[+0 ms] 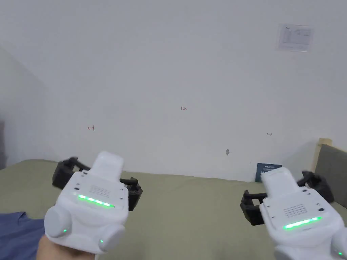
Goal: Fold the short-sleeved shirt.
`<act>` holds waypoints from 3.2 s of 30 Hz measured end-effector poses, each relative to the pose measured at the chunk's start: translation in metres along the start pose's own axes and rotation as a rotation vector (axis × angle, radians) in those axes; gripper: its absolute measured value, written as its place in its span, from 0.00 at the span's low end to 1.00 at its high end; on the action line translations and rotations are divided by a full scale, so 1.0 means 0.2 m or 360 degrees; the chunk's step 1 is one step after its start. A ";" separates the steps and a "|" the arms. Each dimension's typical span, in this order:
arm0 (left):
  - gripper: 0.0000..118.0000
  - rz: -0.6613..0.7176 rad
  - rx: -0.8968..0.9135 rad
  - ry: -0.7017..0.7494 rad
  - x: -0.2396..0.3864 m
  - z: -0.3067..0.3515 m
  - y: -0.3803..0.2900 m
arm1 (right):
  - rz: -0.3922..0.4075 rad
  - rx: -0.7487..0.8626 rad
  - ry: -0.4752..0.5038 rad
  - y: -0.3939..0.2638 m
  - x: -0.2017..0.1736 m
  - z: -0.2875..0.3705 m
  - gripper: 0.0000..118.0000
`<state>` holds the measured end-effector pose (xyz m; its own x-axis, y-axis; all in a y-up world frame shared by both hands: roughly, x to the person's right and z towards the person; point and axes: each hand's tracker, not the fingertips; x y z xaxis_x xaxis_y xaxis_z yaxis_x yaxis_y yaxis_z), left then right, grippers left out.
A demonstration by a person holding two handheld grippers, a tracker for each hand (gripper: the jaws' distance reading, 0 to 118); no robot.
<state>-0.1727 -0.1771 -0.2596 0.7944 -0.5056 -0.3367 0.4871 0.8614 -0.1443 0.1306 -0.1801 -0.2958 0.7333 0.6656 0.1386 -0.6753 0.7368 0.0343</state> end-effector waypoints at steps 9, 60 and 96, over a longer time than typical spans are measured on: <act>1.00 -0.1804 0.0632 0.0279 0.39 0.08 -0.14 | 0.2017 0.0590 0.0124 -0.15 -0.44 0.14 1.00; 0.00 0.0824 -0.0047 -0.0224 -0.12 0.19 -0.08 | -0.0986 -0.0241 0.0099 0.01 0.17 0.15 0.00; 0.00 0.0824 -0.0556 0.0555 -0.93 0.49 -0.68 | -0.0990 0.0071 0.1373 0.80 -0.94 0.28 0.00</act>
<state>-0.3507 -0.2057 -0.0862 0.7015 -0.0327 -0.7119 -0.1123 0.9814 -0.1558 -0.1191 -0.1937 -0.2611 0.7469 0.0453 -0.6634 -0.1518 0.9830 -0.1038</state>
